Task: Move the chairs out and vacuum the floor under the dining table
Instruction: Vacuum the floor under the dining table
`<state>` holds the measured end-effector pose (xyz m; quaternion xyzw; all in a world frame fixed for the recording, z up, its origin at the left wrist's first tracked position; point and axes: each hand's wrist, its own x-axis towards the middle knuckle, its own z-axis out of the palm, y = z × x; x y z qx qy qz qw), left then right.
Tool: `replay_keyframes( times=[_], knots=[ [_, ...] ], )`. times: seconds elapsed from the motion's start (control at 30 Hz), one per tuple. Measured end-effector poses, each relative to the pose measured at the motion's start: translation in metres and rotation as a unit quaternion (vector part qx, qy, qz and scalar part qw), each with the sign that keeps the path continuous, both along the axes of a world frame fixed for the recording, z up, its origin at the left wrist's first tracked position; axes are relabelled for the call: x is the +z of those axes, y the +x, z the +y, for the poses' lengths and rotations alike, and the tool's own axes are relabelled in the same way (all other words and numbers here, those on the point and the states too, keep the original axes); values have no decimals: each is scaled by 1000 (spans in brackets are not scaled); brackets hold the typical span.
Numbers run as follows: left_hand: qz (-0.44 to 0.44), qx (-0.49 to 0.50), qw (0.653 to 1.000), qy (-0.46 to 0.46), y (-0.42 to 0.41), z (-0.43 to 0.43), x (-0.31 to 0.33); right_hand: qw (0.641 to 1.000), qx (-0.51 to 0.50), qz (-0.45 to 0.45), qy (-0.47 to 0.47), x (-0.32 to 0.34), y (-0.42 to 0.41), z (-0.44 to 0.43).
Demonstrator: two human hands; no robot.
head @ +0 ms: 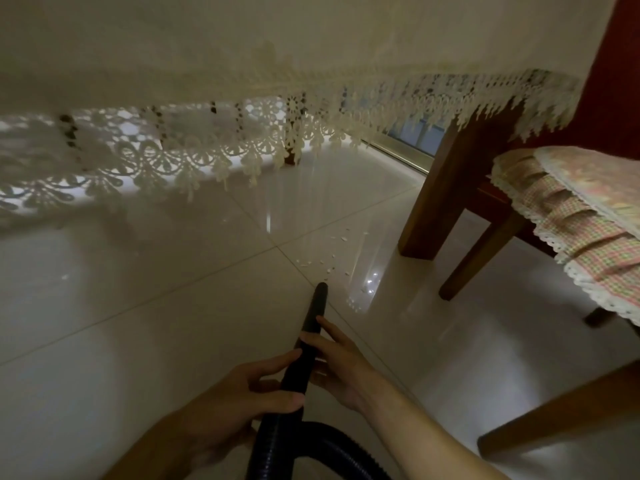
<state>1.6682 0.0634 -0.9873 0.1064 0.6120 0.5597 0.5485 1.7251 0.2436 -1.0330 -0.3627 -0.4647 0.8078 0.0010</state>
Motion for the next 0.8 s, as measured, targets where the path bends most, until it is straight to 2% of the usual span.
replay_keyframes(
  times=[0.47,0.8],
  knots=[
    [-10,-75,997,-22,-30,59,-16,999,3,29,-33,-25,-16,57],
    [3,-130,990,-49,-40,83,-3,997,-57,24,-36,-23,-15,67]
  ],
)
